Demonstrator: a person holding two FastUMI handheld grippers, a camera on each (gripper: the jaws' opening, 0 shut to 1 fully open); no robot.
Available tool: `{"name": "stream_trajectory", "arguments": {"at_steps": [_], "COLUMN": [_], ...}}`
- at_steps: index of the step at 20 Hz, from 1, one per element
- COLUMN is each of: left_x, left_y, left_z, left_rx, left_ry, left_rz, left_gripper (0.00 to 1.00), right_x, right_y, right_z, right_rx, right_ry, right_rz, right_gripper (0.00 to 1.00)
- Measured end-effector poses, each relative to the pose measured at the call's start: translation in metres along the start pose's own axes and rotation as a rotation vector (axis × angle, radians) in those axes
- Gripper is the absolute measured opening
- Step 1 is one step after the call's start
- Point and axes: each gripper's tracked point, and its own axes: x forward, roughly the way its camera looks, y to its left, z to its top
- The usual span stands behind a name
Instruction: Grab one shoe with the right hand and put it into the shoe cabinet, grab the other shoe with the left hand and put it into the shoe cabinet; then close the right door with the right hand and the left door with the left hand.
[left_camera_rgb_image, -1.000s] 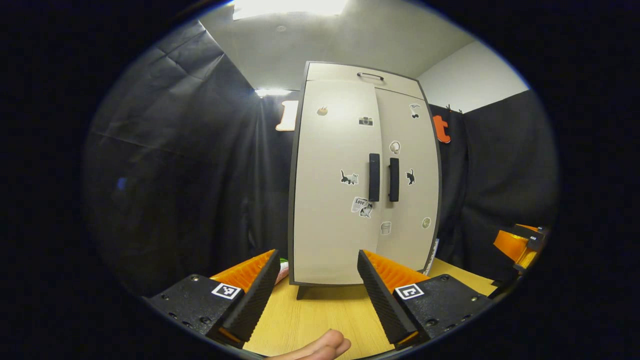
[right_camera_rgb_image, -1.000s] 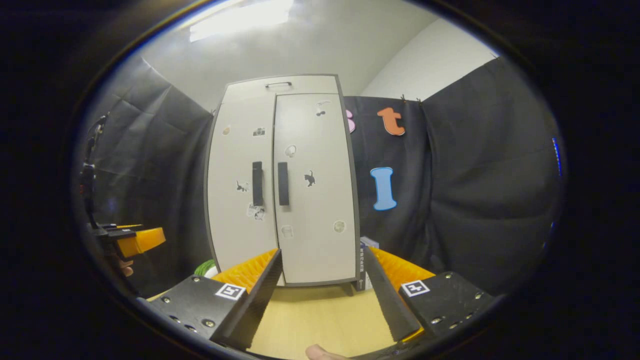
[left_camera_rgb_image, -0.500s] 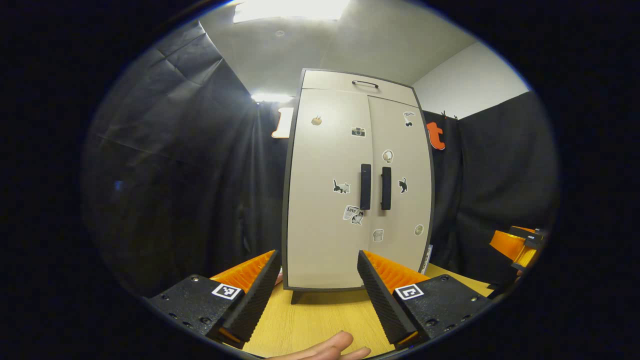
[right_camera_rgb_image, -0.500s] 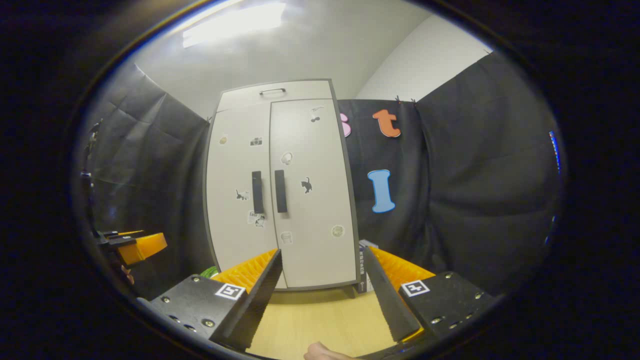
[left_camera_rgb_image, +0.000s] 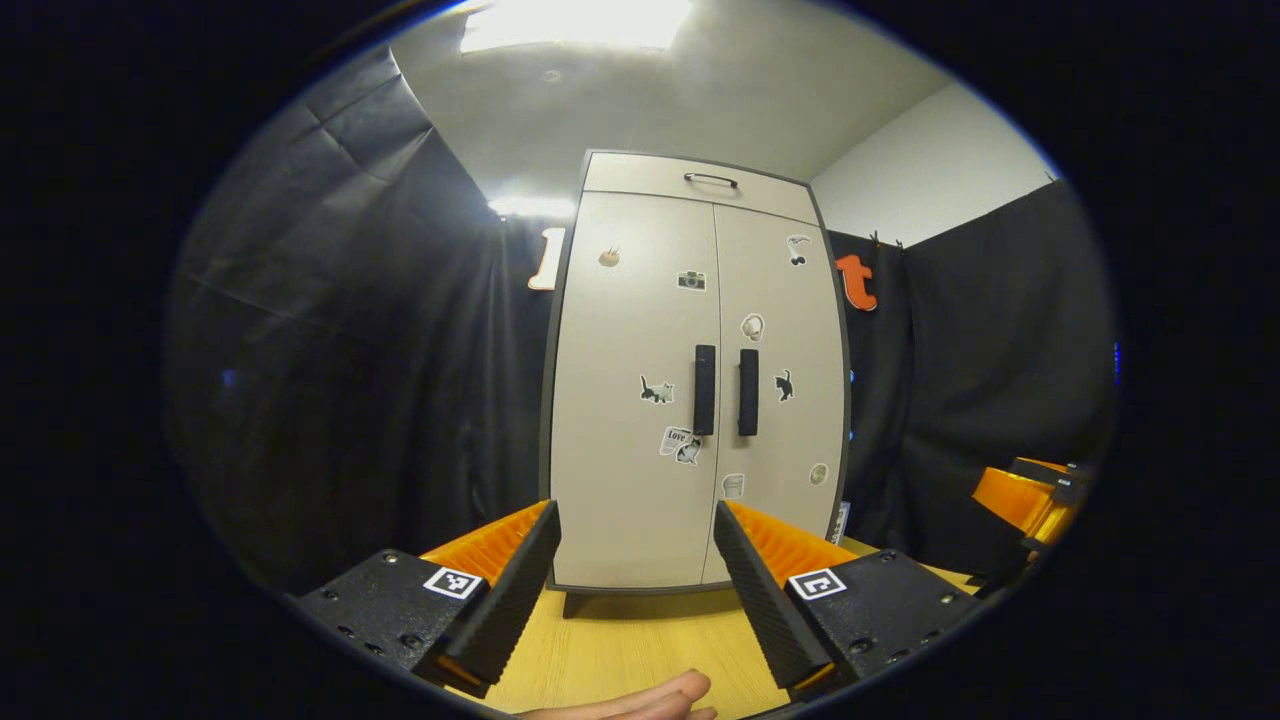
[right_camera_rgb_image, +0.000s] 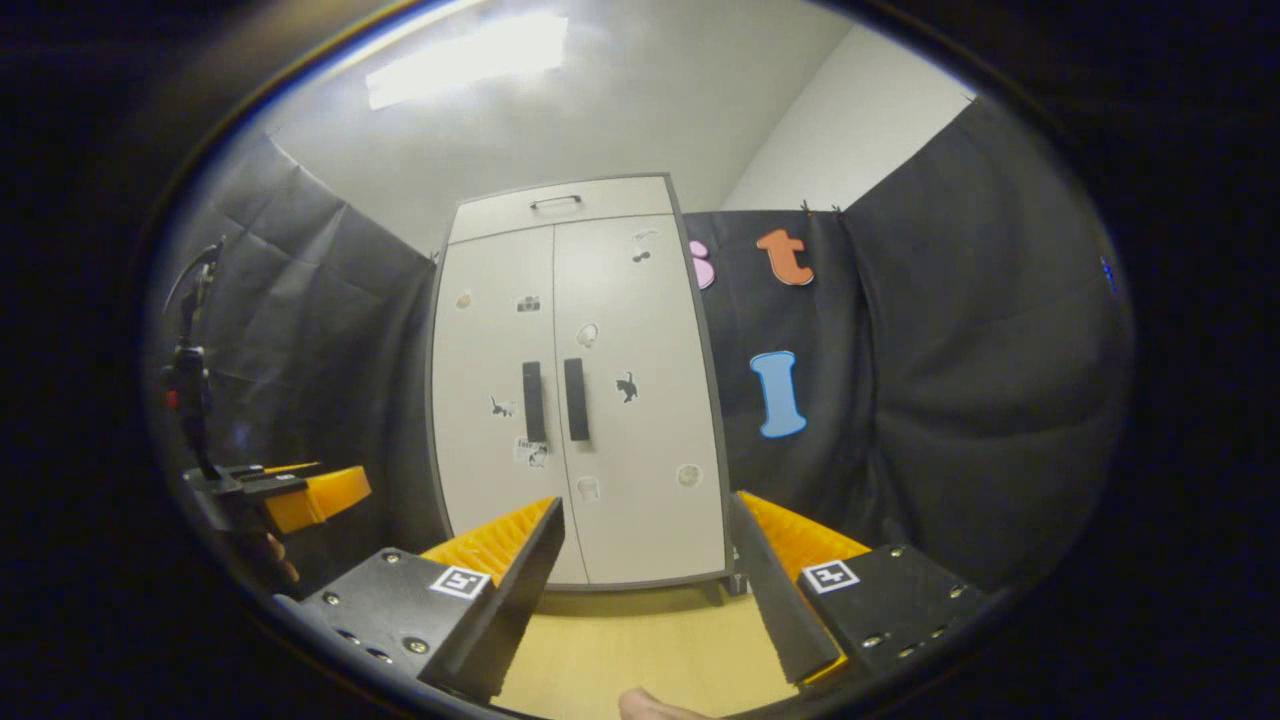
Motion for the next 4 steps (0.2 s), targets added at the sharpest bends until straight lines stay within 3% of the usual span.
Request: {"name": "stream_trajectory", "arguments": {"at_steps": [4], "left_x": [0.003], "left_y": [-0.003], "left_z": [0.001], "left_rx": [-0.024], "left_ry": [-0.019], "left_rz": [0.008], "left_gripper": [0.96], "right_x": [0.000], "right_y": [-0.016], "right_z": [-0.004], "right_rx": [0.034], "right_ry": [0.001], "right_rz": [-0.013], "right_gripper": [0.98]}}
